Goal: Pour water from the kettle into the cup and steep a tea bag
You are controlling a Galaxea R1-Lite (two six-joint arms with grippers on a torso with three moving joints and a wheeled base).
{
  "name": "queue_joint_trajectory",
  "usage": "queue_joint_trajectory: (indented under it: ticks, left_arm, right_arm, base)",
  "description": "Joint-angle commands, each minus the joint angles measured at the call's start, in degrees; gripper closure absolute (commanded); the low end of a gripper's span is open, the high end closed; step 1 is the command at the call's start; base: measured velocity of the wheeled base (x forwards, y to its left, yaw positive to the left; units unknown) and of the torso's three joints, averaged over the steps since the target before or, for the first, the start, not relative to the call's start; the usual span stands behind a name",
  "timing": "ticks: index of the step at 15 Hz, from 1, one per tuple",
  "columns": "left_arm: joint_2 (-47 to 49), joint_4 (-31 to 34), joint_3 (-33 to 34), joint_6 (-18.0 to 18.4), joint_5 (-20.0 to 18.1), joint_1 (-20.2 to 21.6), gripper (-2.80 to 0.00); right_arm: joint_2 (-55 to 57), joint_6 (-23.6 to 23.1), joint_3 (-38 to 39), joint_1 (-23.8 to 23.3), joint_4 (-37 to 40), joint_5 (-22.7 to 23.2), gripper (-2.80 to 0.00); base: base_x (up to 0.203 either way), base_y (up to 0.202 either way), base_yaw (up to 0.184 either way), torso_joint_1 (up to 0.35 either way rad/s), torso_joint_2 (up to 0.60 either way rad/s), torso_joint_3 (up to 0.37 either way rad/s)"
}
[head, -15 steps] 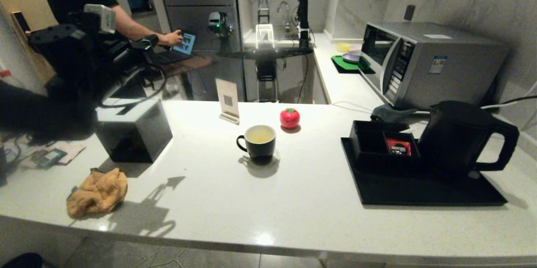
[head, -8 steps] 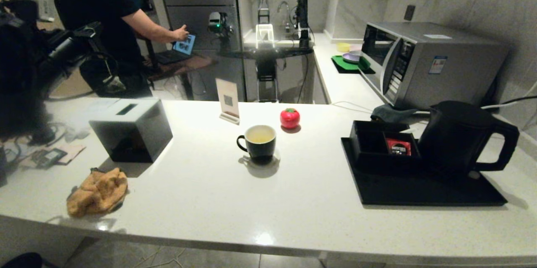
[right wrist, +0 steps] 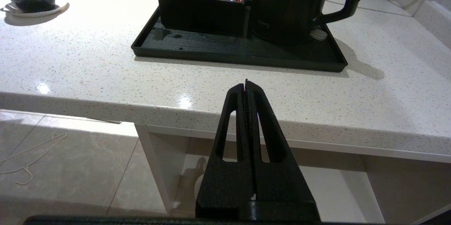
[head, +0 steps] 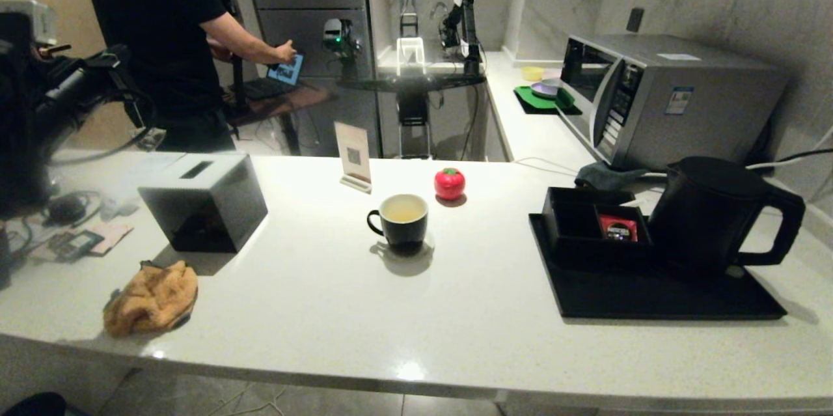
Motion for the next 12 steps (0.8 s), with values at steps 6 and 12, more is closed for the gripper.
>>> queue_joint_trajectory:
  ticks: [6, 12]
  left_arm:
    - [5.1, -0.9, 0.0, 0.1, -0.2, 0.7, 0.0]
    - [8.6, -2.8, -0.1, 0.1, -0.2, 0.6, 0.0]
  right_arm:
    - [0.1, 0.0, 0.0, 0.0, 0.0, 0.0, 0.0]
    - [0.1, 0.0, 0.1, 0.0, 0.0, 0.0, 0.0]
  base:
    - [0.0, 0.0, 0.0, 0.0, 0.0, 0.0]
    - [0.0, 0.0, 0.0, 0.0, 0.0, 0.0]
